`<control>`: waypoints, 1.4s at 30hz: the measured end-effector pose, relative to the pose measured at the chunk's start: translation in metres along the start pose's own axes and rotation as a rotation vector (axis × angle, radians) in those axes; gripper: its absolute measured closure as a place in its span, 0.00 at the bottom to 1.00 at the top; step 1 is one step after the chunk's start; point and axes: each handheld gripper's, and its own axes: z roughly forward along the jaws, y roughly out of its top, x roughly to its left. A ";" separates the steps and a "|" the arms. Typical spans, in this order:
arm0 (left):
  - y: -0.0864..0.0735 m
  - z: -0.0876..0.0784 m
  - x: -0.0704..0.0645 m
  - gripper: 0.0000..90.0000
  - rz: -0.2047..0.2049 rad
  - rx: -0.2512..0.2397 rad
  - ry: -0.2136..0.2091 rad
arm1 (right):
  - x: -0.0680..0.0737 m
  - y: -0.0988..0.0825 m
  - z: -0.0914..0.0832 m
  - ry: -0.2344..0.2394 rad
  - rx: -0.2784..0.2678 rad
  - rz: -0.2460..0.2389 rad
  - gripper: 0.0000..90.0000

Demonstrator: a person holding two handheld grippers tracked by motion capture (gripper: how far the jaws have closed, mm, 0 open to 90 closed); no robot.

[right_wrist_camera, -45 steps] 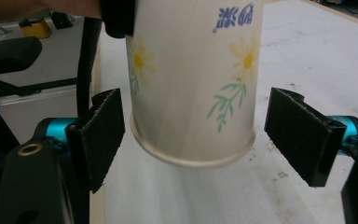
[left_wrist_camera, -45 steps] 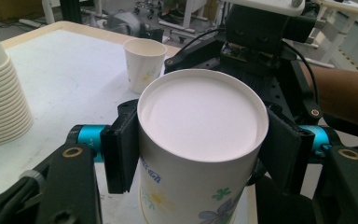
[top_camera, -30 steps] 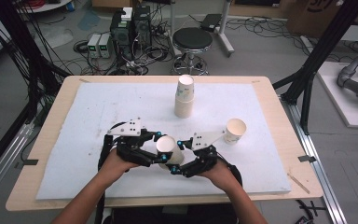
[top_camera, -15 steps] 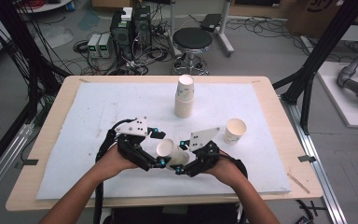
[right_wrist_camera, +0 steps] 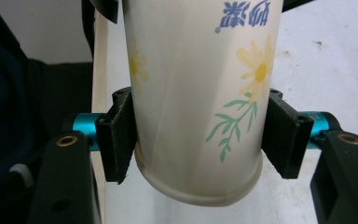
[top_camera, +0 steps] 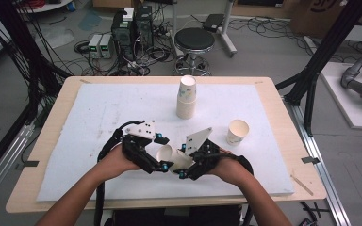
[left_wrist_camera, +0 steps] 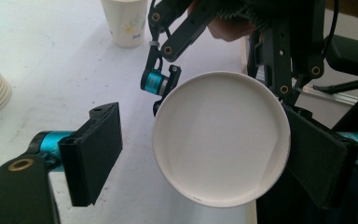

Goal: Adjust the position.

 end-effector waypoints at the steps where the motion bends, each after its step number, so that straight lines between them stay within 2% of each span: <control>1: 0.000 0.000 0.000 0.20 0.000 0.002 -0.004 | 0.000 0.001 0.000 0.002 0.012 -0.007 0.39; 9: 0.000 0.002 0.000 0.28 0.006 0.025 -0.041 | 0.000 0.006 -0.002 0.022 0.077 -0.019 0.39; 13: -0.001 0.003 -0.002 0.39 0.046 0.033 -0.066 | 0.000 0.006 -0.001 0.028 0.102 -0.021 0.39; 17: -0.002 0.004 -0.003 0.41 0.058 0.046 -0.068 | 0.001 0.006 0.000 0.038 0.109 -0.019 0.40; 19: -0.002 0.003 -0.004 0.41 0.059 0.035 -0.066 | 0.001 0.005 0.000 0.039 0.113 -0.017 0.35; 22: -0.002 0.001 -0.005 0.41 0.047 -0.010 -0.063 | 0.000 0.001 -0.003 0.032 0.055 0.028 0.23; 27: -0.007 -0.003 -0.002 0.42 0.022 -0.050 -0.037 | -0.002 -0.010 -0.017 0.024 -0.103 0.102 0.23; 32: -0.014 -0.007 -0.001 0.42 -0.006 -0.121 -0.024 | -0.002 -0.023 -0.029 0.011 -0.238 0.162 0.22; 35: -0.018 -0.008 -0.003 0.42 -0.010 -0.159 -0.014 | -0.001 -0.030 -0.032 -0.021 -0.290 0.167 0.22; 42: -0.025 -0.008 -0.005 0.42 -0.023 -0.212 0.003 | 0.005 -0.043 -0.031 -0.076 -0.366 0.178 0.22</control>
